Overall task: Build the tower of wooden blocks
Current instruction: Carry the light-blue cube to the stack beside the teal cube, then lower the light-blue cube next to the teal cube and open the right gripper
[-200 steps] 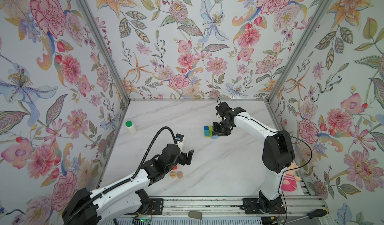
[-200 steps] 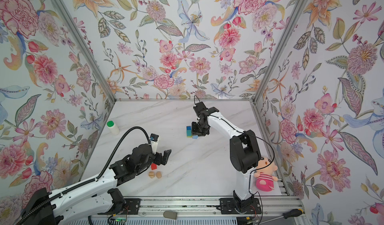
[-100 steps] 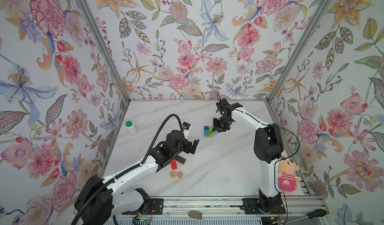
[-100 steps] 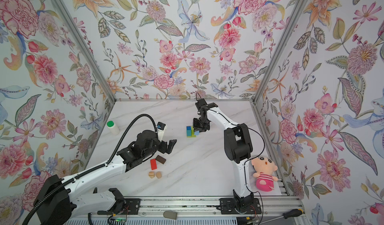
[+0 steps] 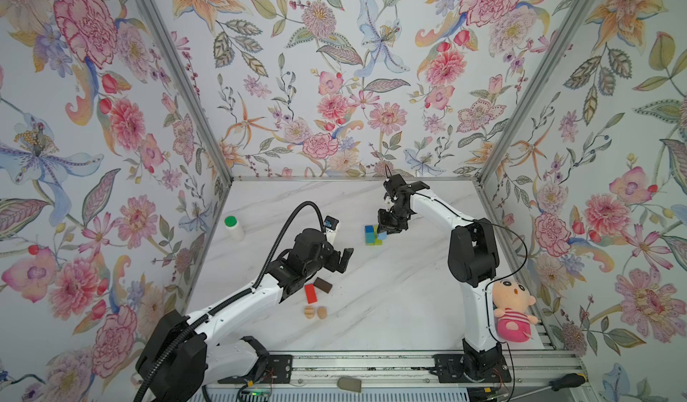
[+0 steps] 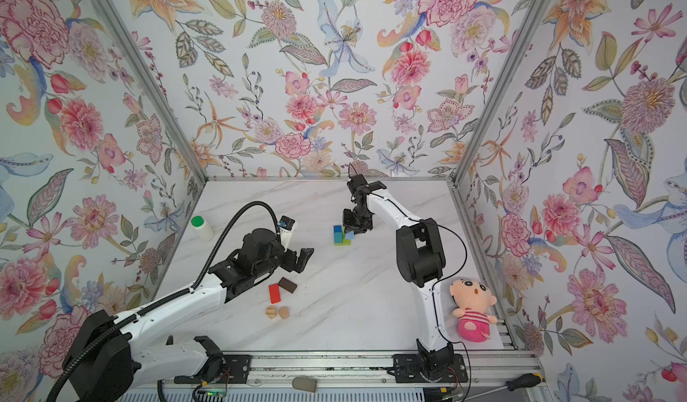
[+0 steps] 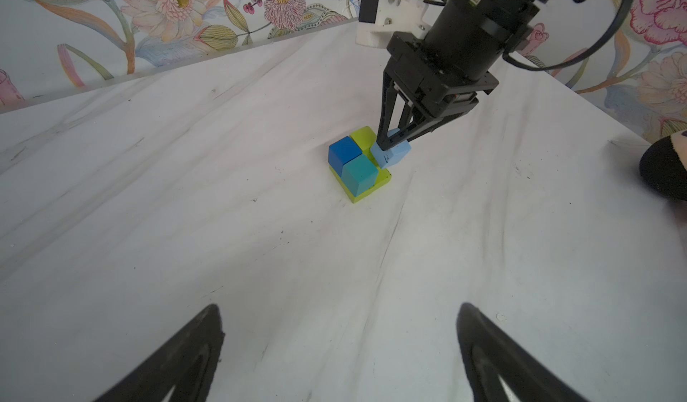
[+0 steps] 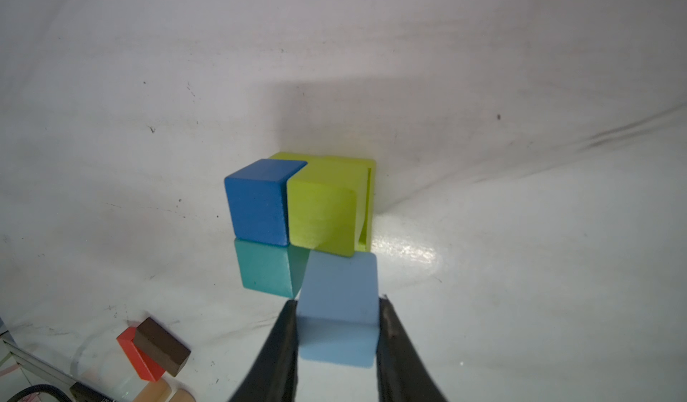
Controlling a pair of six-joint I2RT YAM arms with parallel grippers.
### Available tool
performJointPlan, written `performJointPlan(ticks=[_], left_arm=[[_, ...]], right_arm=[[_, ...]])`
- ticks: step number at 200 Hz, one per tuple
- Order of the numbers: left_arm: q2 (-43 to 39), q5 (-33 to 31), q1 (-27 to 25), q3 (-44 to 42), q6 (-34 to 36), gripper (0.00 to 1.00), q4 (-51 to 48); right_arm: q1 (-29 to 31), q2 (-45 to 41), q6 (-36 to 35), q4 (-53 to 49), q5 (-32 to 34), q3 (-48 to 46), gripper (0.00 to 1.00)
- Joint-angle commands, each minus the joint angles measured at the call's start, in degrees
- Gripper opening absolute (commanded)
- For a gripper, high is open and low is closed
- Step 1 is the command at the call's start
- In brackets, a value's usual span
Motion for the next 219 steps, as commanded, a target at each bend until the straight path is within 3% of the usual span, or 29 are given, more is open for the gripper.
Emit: performJointPlan(ticks=[1,108,219], left_arm=[[0.9,1.4,0.9,2.3,1.3,0.99,-0.7],[1.5,1.6,1.4,2.3,0.9,0.99,-0.6],[0.1,1.9,2.0,0.9,1.0,0.99,-0.6]], right_arm=[[-0.2,1.6,-0.9,-1.9,-0.7,1.6,0.31],[-0.3,2.9,-1.5,-2.4,-1.3,2.6,0.34],[-0.2,3.3,-0.7,-2.6,-1.5,3.1,0.43]])
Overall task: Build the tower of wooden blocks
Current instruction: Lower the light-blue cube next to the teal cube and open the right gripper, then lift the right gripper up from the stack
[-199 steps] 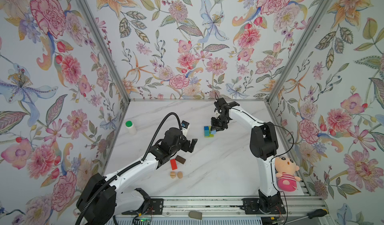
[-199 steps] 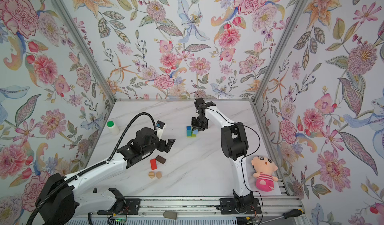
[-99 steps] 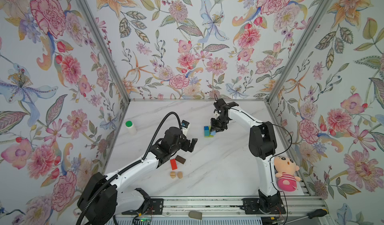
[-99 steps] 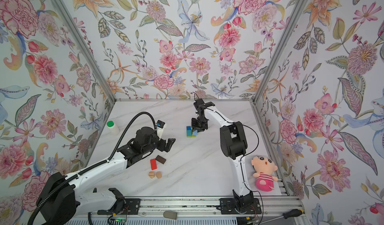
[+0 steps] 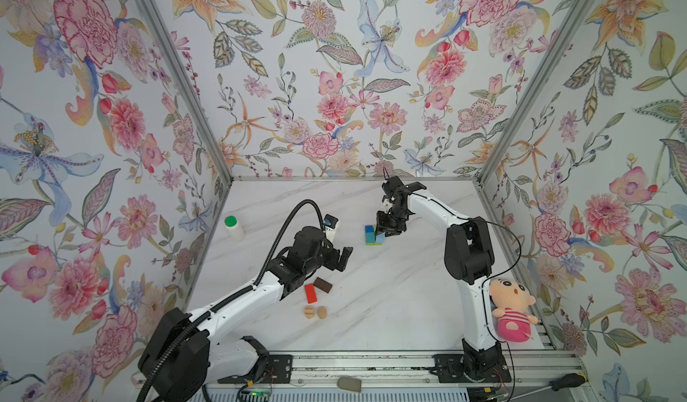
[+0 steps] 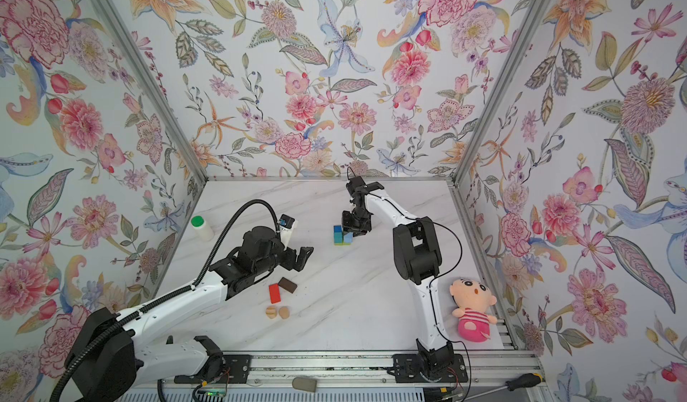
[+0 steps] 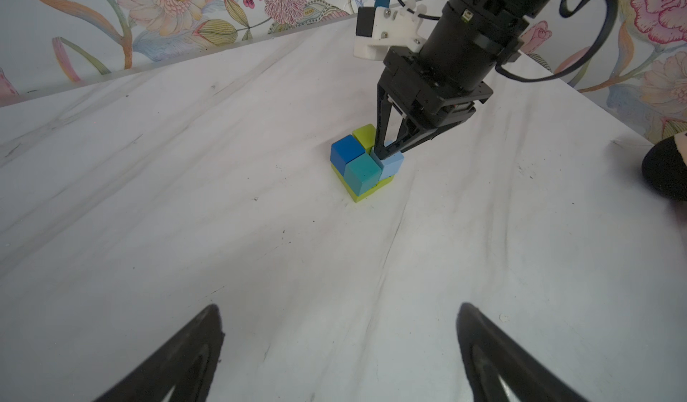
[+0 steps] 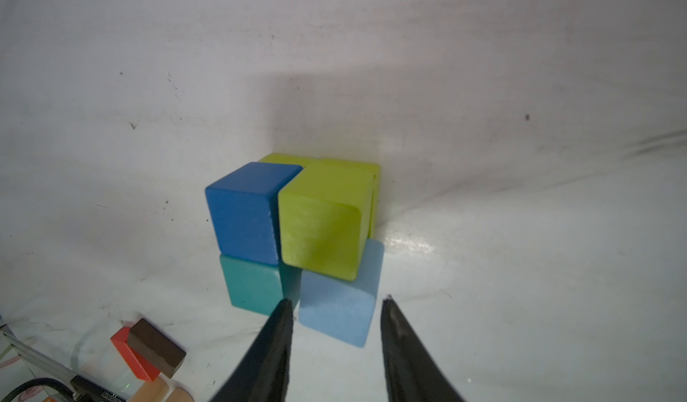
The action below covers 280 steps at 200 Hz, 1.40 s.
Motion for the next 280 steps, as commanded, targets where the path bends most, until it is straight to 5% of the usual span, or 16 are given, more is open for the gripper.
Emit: performJointPlan(ticks=[1,80,144,280], left_arm=[[-0.8,0.6,0.9,0.3,0.8,0.99,-0.3],[-2.1,0.7,1.2,-0.2,1.2,0.99,0.3],[-4.5,0.7,1.1,-1.5,0.9,0.99,0.8],[-14.4,-2.0,1.1,-6.9,-0.4,0.99,-2.6]], right_arm=[[-0.3,0.9,-0.2,-1.5,-0.5,1.7,0.43],[-0.8,-2.0,0.0,-2.3,-0.3,2.2,0.50],[1.1,-3.5,0.9,-3.1,2.2,1.5,0.86],[6.5,3.0,4.9,-10.0,12.4,9.3,0.88]])
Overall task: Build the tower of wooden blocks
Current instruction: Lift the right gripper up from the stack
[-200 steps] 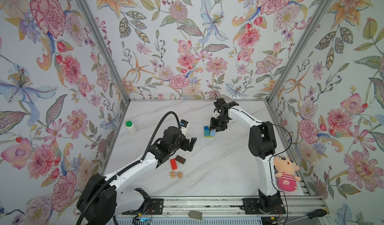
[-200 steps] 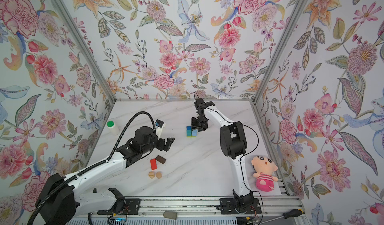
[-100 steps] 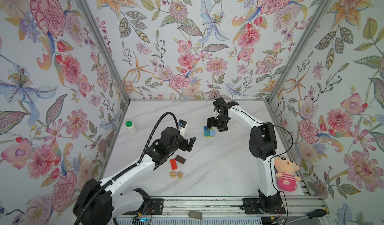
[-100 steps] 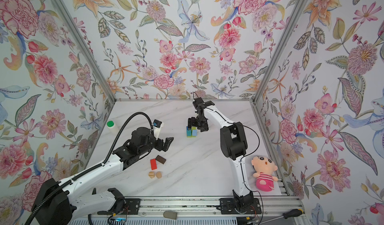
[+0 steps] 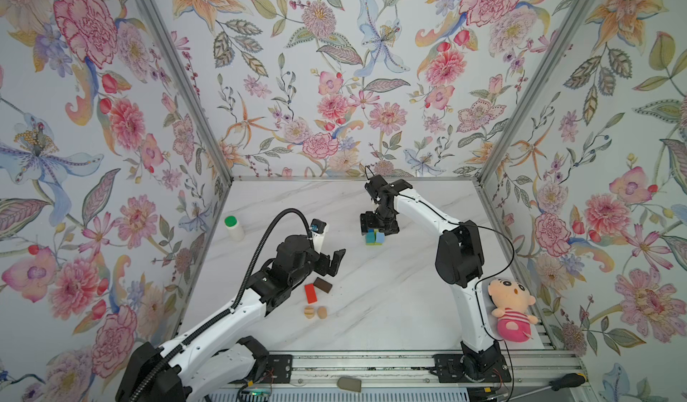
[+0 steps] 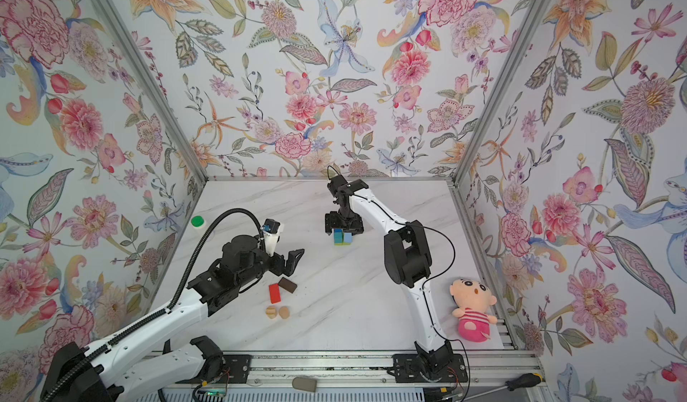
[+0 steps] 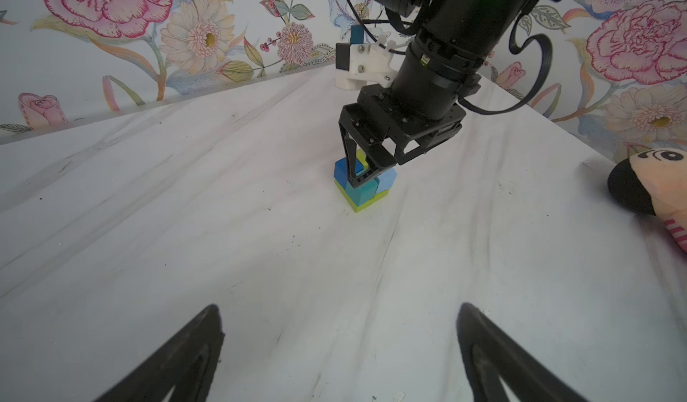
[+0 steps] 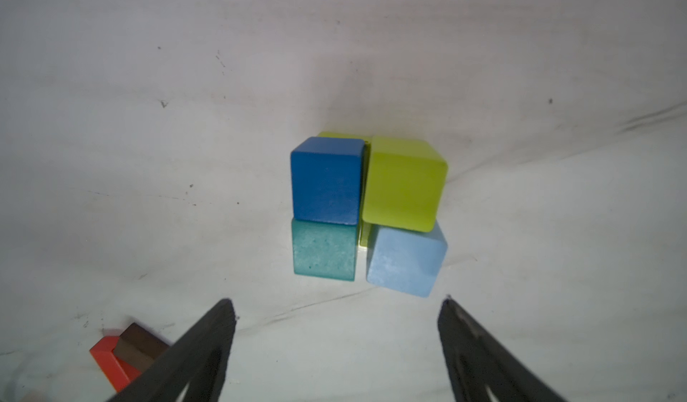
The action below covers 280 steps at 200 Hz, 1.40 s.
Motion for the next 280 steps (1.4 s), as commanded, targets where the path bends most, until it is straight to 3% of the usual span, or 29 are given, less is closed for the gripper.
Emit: performJointPlan(ticks=[1,91,163,221,237,263,280], left_arm=[[-1.5,-1.6,0.7,-1.1,-0.5,0.99,-1.7],[-1.7,-1.6,1.0,-0.4,2.0,0.99,-3.7],[-2.0,-1.1,1.9,-0.1,3.2,0.99,-5.0],[-3.0,-0.8,2.4,-0.6,3.4,0.99,-5.5],[-3.3,-0.7,2.5,-0.7,3.4,0.99,-5.6],[-3.7,-0.7,2.7,-0.7,3.3,0.99,-5.8],[-4.0,-0.8,2.6,-0.8,3.2,0.99,-5.9]], right_arm=[[-0.2,1.4,1.7,-2.7,2.7,1.2,0.88],[0.1,4.4,2.3,-2.6,1.3,3.1,0.85],[0.3,5.9,2.4,-2.7,0.7,4.3,0.68],[0.3,6.0,2.5,-2.7,0.6,4.2,0.62],[0.4,5.8,2.5,-2.7,0.6,4.1,0.64],[0.6,3.9,2.5,-2.7,1.3,3.6,0.78],[0.5,2.3,2.4,-3.6,1.9,3.6,0.81]])
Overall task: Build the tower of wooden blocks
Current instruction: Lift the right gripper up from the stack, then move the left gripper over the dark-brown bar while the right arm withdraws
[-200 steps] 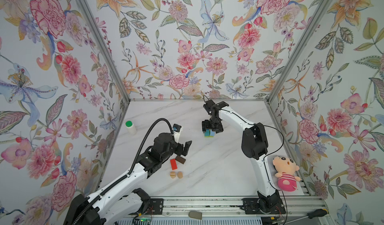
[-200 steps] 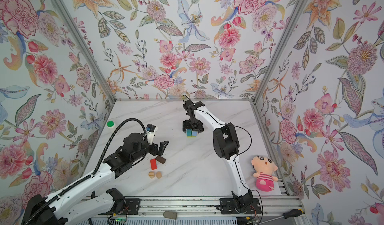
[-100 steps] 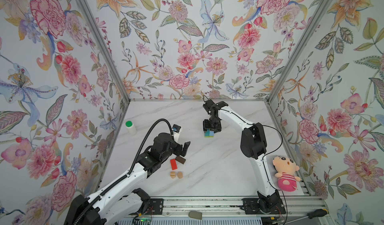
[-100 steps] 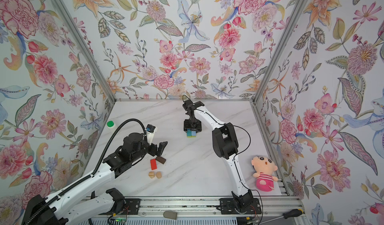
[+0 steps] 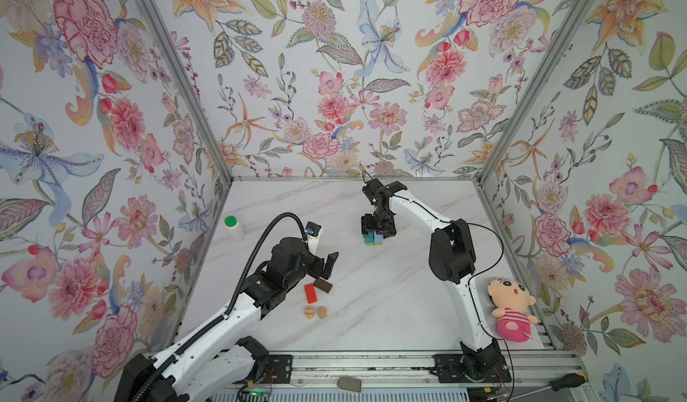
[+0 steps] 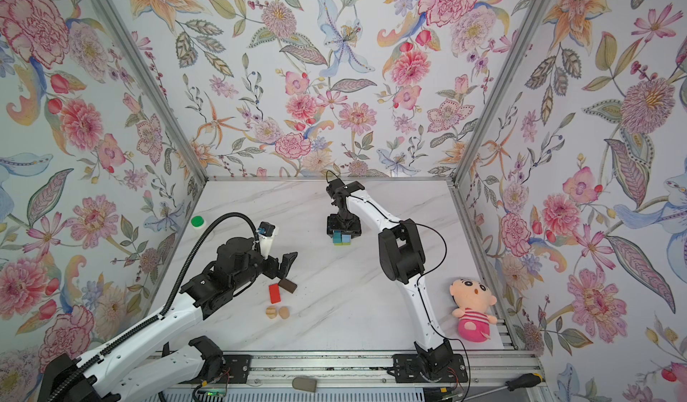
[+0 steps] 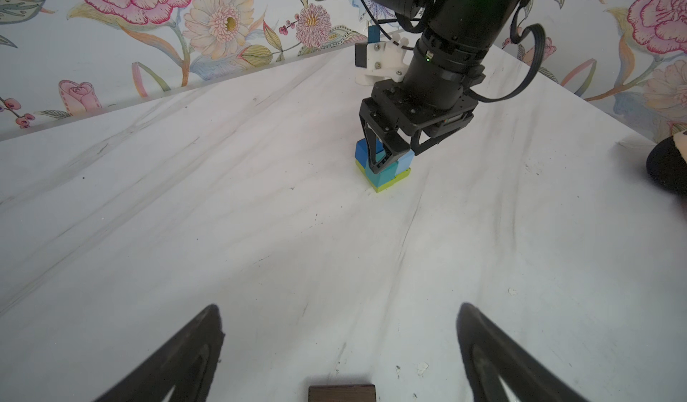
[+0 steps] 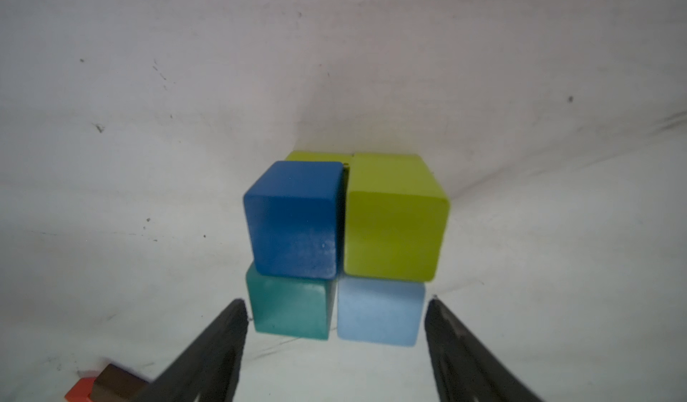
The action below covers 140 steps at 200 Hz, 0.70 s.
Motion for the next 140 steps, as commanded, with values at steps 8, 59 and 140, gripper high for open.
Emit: performJointPlan(ticks=[8,59,140], left_arm=[[-1.3,0.0,0.8,-0.2,0.6,0.99,-1.2],[-4.5,-0.4,0.8,-1.8,-2.4,0.99,-2.1],[-10.0,-4.6,-2.7,-4.5,-11.7,0.99,-12.8]], right_arm=[[0.5,-3.5,0.0,-2.6,1.5,0.0,0.82],[1.2,-10.6,0.2,-3.5,2.2,-3.0,0.83],[7.3,-21.1,0.5,-3.2,3.0,-15.3,0.90]])
